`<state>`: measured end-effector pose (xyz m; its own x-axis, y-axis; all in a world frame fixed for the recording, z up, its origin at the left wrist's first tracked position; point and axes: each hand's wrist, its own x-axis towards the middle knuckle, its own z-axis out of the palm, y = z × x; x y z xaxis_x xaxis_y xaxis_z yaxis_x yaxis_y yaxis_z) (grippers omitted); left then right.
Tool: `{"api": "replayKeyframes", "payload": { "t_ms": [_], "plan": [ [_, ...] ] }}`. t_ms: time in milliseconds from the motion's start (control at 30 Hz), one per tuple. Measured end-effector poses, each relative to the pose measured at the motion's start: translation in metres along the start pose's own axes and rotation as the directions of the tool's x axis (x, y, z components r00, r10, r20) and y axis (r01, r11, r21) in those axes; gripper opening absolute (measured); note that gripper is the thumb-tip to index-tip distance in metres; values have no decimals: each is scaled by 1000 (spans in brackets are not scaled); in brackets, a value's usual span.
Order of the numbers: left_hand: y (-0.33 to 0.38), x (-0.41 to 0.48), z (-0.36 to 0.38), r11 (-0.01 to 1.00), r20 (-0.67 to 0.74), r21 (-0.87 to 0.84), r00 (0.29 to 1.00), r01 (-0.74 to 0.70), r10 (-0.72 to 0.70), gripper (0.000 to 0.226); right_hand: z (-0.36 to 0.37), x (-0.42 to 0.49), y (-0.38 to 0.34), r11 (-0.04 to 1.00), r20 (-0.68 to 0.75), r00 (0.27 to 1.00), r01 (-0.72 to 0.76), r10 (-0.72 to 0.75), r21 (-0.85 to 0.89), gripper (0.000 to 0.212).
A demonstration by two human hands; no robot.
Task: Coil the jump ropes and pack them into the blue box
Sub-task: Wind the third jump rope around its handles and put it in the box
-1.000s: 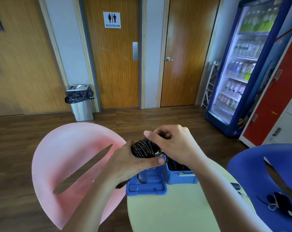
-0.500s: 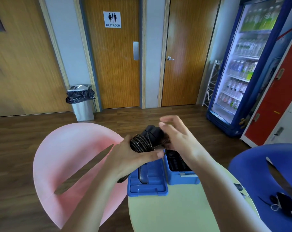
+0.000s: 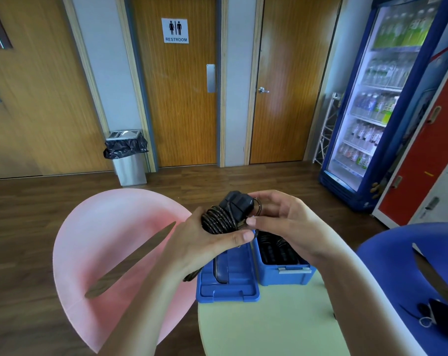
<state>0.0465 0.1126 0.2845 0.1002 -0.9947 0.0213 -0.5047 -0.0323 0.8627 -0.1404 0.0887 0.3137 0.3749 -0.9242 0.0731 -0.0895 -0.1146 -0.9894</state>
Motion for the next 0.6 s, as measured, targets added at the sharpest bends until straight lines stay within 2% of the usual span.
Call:
{"api": "replayKeyframes", "payload": {
  "t_ms": [100, 200, 267, 367, 600],
  "plan": [
    [0, 1, -1, 998, -32, 63, 999, -8, 10, 96, 7, 1, -3, 999, -35, 999, 23, -24, -39, 30],
    [-1, 1, 1, 988, -44, 150, 999, -24, 31, 105, 13, 6, -10, 971, -79, 996, 20, -40, -239, 27],
    [1, 0, 3, 984, -47, 173, 998, -31, 40, 108, 17, 8, -16, 923, -132, 986, 43, -100, -383, 15],
    [5, 1, 2, 982, -52, 185, 998, -24, 35, 112, 20, 12, -20, 893, -197, 963, 80, -183, -442, 6],
    [5, -3, 2, 973, -48, 229, 998, -15, 27, 100, 20, 12, -25, 820, -127, 974, 85, -189, -566, 6]
  ]
}}
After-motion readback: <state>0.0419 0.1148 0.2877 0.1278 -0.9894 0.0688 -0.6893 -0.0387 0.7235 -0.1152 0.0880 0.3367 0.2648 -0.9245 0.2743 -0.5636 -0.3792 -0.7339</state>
